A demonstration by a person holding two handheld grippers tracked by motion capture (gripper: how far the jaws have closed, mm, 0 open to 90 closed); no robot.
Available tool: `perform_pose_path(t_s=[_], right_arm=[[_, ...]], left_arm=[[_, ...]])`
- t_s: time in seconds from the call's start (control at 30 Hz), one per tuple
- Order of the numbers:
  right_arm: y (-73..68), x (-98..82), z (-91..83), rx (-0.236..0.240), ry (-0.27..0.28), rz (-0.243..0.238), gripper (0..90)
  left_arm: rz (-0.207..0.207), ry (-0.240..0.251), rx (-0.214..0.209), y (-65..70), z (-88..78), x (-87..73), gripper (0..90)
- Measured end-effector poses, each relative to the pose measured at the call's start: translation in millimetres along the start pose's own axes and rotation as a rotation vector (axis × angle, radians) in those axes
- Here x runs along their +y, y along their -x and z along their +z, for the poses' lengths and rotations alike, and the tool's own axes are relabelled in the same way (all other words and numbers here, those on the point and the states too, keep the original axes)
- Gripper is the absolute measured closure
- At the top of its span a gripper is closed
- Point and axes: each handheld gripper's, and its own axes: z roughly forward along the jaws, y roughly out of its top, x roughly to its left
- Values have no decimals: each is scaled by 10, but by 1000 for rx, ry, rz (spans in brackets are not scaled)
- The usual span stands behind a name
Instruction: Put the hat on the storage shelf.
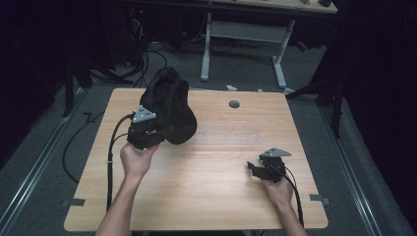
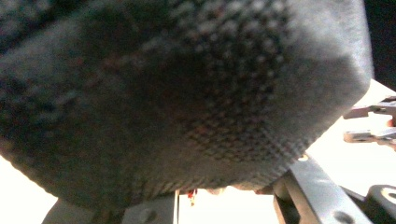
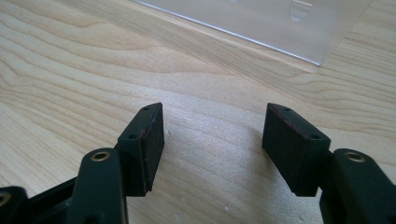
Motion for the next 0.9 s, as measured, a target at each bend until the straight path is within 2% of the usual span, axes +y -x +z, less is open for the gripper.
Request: perform_pose_path(t_s=[0.43,0.63,0.9], right_arm=[[0,0,0,-1,0,1,391],[0,0,0,-1,0,1,391],[0,0,1,-1,1,1,391]], left_arm=[[20,-21,47,61,117,-34,695],[54,-43,62,95,177,-102,693],[48,-31,64,73,220,-185,686]])
